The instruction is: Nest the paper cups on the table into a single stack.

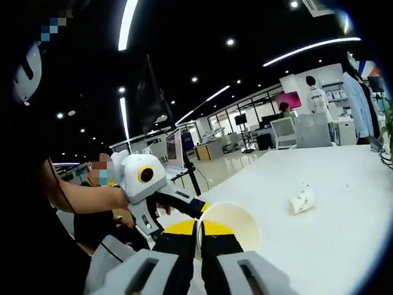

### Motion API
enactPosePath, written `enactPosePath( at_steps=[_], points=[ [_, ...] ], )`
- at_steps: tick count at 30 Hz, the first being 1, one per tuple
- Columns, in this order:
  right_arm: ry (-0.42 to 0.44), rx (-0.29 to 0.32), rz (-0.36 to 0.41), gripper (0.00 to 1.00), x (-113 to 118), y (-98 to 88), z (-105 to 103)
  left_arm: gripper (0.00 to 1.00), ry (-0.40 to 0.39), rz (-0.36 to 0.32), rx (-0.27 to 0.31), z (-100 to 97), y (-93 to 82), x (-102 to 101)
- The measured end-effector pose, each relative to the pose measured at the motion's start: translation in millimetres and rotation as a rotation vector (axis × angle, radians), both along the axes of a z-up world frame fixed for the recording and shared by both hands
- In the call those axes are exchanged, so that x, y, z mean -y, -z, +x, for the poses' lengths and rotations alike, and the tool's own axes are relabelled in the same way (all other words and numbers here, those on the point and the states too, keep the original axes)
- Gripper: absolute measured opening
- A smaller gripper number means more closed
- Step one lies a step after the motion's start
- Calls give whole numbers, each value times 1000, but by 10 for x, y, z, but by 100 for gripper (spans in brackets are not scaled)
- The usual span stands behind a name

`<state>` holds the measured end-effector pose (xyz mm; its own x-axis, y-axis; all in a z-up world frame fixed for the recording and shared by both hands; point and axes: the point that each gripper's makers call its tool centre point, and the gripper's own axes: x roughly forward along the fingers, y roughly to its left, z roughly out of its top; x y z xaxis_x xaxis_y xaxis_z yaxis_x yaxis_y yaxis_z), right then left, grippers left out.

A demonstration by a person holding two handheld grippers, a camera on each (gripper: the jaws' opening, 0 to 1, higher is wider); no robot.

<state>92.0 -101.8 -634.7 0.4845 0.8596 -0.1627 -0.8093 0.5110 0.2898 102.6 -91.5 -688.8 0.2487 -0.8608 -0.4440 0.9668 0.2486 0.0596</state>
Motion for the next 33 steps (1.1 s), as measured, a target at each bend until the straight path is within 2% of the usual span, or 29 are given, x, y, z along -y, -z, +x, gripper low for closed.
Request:
enactPosePath(
  at_steps=[8,11,16,24,33],
  points=[
    [-20,29,-106,0,5,110,-22,59,-61,-68,-52,7,-23,-90],
    [-28,47,-175,0,7,192,-27,62,-90,-97,-70,33,-42,-137],
    [-49,62,-216,0,-42,254,-54,67,-133,-130,-79,67,-72,-204],
    [-64,98,-314,0,-50,379,-74,67,-173,-141,-88,76,-52,-267],
    [-83,108,-377,0,-98,521,-84,66,-185,-139,-95,43,-25,-271]
  ],
)
